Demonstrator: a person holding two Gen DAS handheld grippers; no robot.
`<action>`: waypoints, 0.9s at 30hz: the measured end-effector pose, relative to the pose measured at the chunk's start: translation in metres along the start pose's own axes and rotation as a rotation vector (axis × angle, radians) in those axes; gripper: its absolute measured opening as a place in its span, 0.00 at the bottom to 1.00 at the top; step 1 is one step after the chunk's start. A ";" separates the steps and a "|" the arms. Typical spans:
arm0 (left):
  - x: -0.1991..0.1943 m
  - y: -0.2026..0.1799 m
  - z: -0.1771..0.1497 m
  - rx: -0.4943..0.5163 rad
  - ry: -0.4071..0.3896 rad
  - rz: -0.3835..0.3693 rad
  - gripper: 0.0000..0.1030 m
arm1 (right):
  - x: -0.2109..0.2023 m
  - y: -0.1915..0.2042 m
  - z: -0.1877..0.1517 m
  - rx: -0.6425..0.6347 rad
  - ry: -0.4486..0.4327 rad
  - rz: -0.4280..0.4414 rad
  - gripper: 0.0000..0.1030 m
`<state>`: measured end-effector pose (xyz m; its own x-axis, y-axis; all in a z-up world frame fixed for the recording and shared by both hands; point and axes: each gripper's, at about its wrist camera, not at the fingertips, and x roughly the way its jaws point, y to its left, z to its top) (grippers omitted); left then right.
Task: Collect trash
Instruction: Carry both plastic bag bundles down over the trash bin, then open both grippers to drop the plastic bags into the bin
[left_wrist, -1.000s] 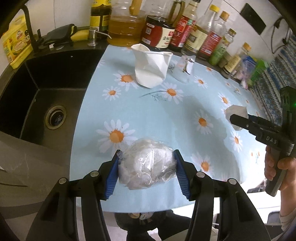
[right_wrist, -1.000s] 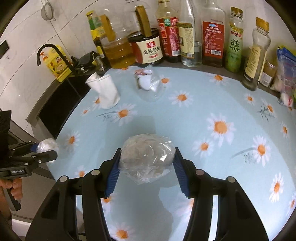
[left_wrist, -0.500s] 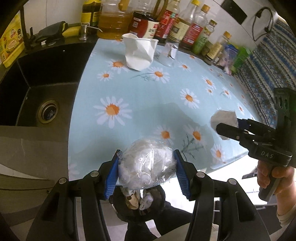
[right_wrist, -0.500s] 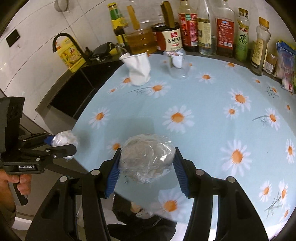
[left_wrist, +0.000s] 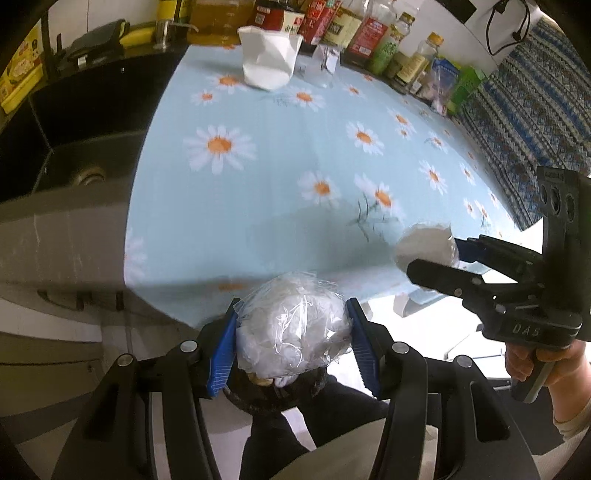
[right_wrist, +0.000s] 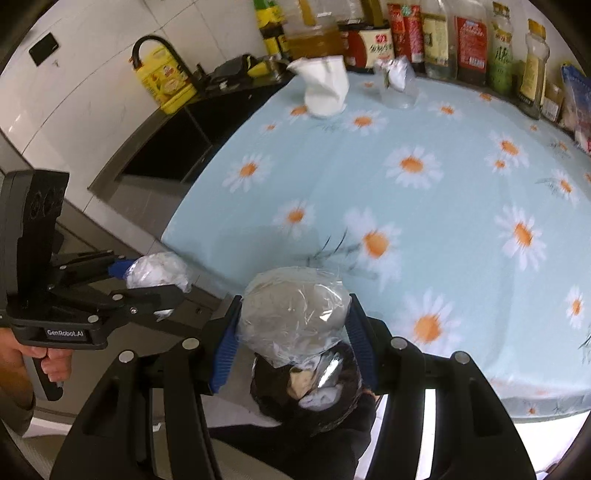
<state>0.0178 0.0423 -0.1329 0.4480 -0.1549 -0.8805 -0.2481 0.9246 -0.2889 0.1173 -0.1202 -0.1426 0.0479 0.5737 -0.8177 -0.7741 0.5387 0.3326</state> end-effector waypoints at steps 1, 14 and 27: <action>0.002 0.001 -0.004 -0.001 0.008 -0.001 0.52 | 0.002 0.002 -0.004 0.002 0.010 0.005 0.53; 0.059 0.009 -0.057 -0.034 0.178 0.001 0.52 | 0.057 0.001 -0.063 0.032 0.166 0.001 0.53; 0.109 0.026 -0.087 -0.095 0.291 0.016 0.52 | 0.101 -0.015 -0.087 0.089 0.263 0.027 0.53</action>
<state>-0.0146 0.0188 -0.2689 0.1822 -0.2468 -0.9518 -0.3383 0.8931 -0.2964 0.0785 -0.1237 -0.2710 -0.1462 0.4151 -0.8979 -0.7141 0.5839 0.3862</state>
